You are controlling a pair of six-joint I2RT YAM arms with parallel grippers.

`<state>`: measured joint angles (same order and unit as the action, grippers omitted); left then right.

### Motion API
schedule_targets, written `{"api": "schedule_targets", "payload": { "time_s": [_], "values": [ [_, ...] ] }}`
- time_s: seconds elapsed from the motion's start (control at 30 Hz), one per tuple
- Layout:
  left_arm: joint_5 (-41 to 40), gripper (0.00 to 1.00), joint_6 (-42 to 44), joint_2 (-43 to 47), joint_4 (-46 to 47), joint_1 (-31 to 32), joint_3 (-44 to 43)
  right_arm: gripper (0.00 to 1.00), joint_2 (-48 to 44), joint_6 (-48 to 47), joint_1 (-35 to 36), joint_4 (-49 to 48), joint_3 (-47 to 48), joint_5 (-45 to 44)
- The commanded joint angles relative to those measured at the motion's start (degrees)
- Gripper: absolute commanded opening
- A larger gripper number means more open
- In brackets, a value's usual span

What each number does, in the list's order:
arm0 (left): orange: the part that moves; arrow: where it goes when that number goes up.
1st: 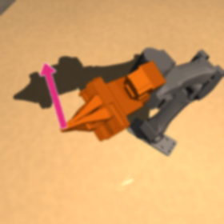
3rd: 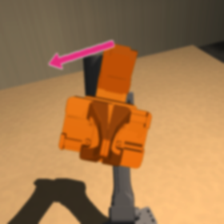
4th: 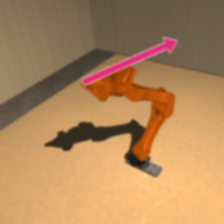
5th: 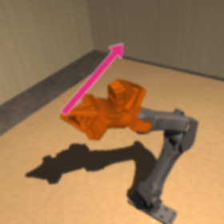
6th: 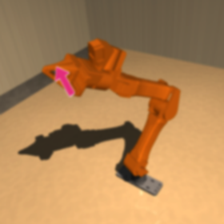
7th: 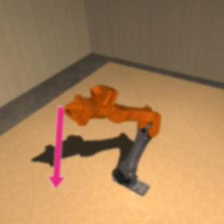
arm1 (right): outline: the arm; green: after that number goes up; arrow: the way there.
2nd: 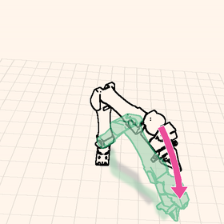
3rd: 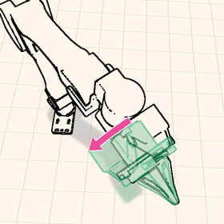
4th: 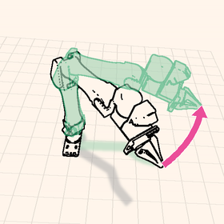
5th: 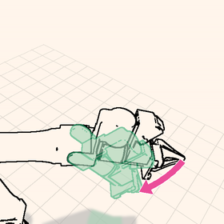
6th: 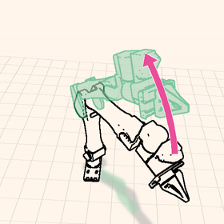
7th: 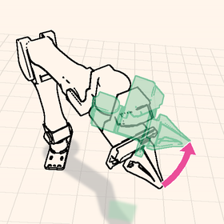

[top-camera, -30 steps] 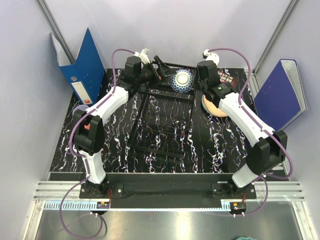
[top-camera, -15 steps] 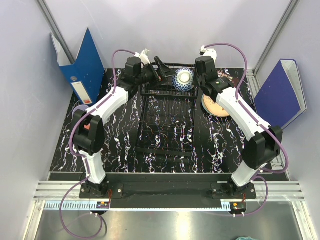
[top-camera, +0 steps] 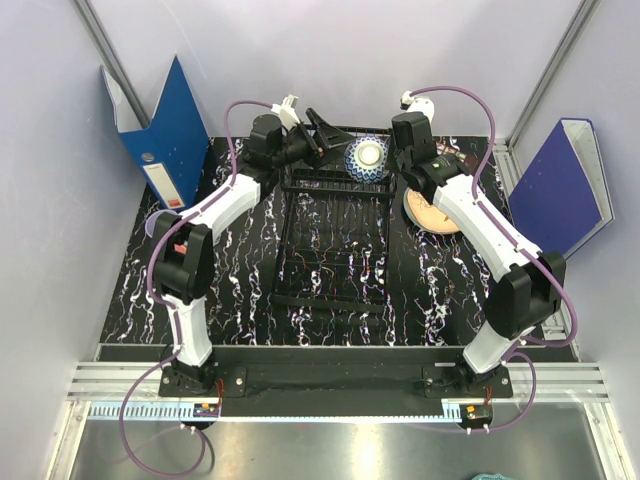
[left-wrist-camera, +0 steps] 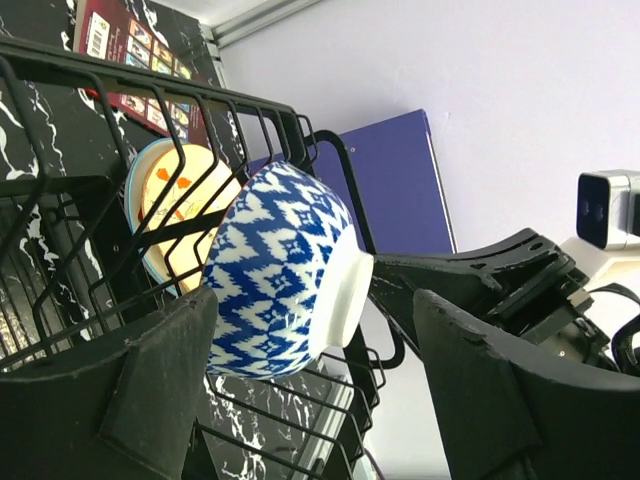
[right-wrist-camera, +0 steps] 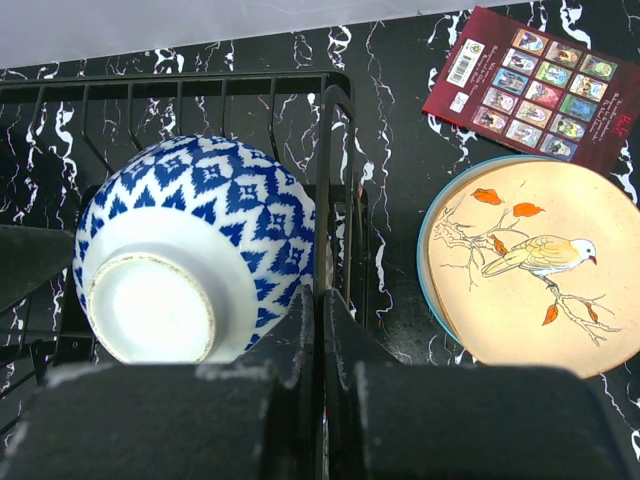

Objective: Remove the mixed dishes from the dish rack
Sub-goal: Adjust the dish rack at the center of the board, then pick up the bowl from the dish rack.

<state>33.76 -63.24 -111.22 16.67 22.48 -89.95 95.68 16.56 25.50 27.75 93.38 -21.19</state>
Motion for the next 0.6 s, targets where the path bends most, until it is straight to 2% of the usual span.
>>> {"api": "schedule_targets", "payload": {
  "time_s": [0.0, 0.1, 0.23, 0.33, 0.57],
  "values": [
    [0.18, 0.82, 1.97, 0.47, 0.22, -0.07, -1.28, 0.00, -1.20, -0.12, -0.18, -0.06, -1.01, 3.87],
    [-4.13, 0.83, 6.62, 1.18, -7.68, 0.02, -3.37, 0.00, -1.37, 0.14, -0.18, -0.15, -1.36, 4.05],
    [-10.28, 0.84, 13.83, 0.13, -24.08, 1.60, -10.32, 0.00, -1.11, 0.49, -0.18, -0.33, -1.45, 4.23],
    [-14.15, 0.84, 17.18, -0.92, -30.00, 3.00, -14.72, 0.00, -1.02, 0.49, -0.27, -0.33, -1.28, 4.40],
    [-10.48, 0.83, 15.52, -2.69, -28.27, 3.36, -17.36, 0.00, -0.49, 0.41, -0.27, -0.41, -1.27, 4.75]
  ]
}}
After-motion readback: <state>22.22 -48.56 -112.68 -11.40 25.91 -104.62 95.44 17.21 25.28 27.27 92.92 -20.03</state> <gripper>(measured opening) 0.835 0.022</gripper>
